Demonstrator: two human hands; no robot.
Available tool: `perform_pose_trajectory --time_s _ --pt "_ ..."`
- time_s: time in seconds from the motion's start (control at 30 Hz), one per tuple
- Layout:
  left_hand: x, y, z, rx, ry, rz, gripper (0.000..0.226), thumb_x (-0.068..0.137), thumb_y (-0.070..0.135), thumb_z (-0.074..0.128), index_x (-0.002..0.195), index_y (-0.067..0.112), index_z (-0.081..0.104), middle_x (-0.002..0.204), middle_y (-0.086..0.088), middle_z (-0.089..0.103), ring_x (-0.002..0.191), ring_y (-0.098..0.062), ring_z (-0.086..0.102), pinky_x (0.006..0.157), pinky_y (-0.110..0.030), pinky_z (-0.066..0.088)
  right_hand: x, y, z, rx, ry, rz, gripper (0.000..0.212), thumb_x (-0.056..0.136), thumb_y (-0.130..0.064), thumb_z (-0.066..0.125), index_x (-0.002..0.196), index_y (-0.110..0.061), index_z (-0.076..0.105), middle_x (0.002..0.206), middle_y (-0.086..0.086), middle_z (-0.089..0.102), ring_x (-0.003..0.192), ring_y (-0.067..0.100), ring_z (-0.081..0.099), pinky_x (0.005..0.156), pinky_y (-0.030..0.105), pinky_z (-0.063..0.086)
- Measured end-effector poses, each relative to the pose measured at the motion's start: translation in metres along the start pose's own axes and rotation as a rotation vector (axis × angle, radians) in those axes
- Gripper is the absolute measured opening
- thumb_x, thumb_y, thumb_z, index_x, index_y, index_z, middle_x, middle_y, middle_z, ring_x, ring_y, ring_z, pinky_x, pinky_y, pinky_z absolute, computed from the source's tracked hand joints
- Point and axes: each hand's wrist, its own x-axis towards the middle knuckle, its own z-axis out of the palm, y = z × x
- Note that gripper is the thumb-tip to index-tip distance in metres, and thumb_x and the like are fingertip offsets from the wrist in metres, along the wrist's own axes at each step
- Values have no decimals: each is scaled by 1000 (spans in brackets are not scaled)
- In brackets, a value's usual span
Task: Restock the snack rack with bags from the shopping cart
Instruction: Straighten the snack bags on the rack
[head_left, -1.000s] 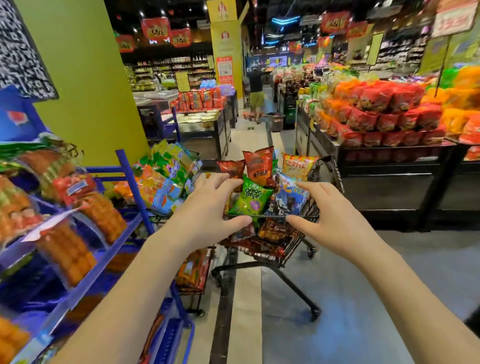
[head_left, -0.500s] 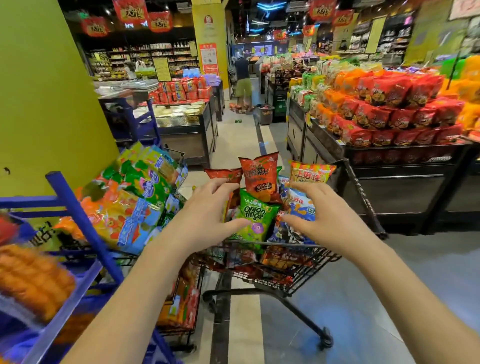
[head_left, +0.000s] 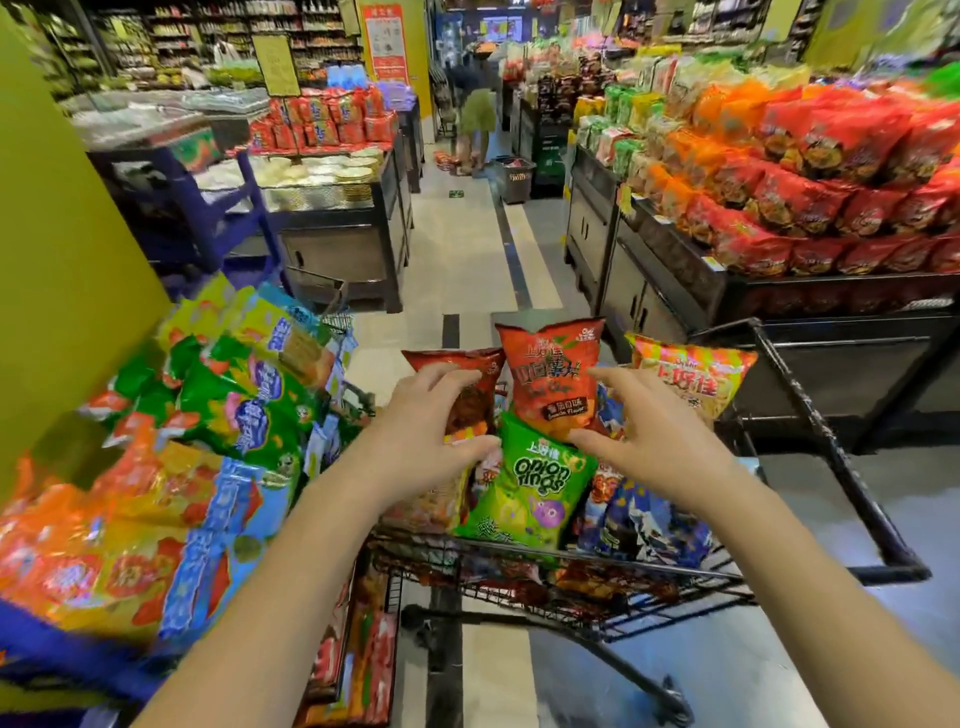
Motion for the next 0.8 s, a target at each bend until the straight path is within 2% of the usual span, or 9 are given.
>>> perform_pose_trajectory --time_s 0.1,0.2,0.43,0.6,0.67,0.73,0.77,0.8 --pt "31 -16 10 -23 11 -22 82 86 62 66 156 30 39 158 4 36 149 -18 30 124 -41 29 30 17 11 28 17 15 77 88 -58 70 153 -33 37 148 -3 45 136 16 47 106 37 44" --pt "57 -24 19 -22 1 -42 79 90 56 69 157 29 38 159 4 34 149 -16 29 124 -40 28 57 35 20 56 5 20 77 87 -59 70 152 -35 38 147 -6 46 134 15 49 105 40 48" --pt "110 -32 35 13 -31 -91 77 92 52 69 158 30 35 161 3 31 150 -17 28 122 -35 25 109 77 35 133 -39 29 78 87 -53 73 153 -32 38 149 -4 45 126 10 50 103 29 42" --pt "134 -38 48 -9 -65 -112 79 92 55 68 159 31 34 163 4 28 150 -17 28 121 -33 26 127 95 47 144 -60 77 79 86 -53 73 153 -31 38 149 -2 45 132 14 50 104 31 44" --pt "142 -41 51 -6 -84 -109 79 93 54 68 159 30 33 164 5 28 151 -15 26 120 -33 26 133 98 53 160 -64 118 76 87 -48 75 152 -27 40 143 -4 48 126 10 51 99 21 42" --pt "150 -45 53 -2 -98 -102 78 93 54 67 159 29 33 164 4 28 151 -16 25 120 -33 25 140 103 60 202 -48 163 63 87 -38 79 139 -26 48 121 -14 52 106 -3 54 82 2 42" --pt "153 -48 53 -4 -106 -99 78 94 53 67 159 29 33 163 4 28 151 -16 25 120 -32 25 143 103 63 232 -29 174 59 84 -36 82 133 -26 50 115 -18 53 100 -6 54 74 0 41" --pt "156 -51 54 -9 -115 -97 78 94 53 67 159 29 33 163 4 28 151 -16 26 120 -32 25 147 106 69 254 -31 189 62 81 -38 84 132 -26 51 116 -17 54 103 -4 56 75 2 43"
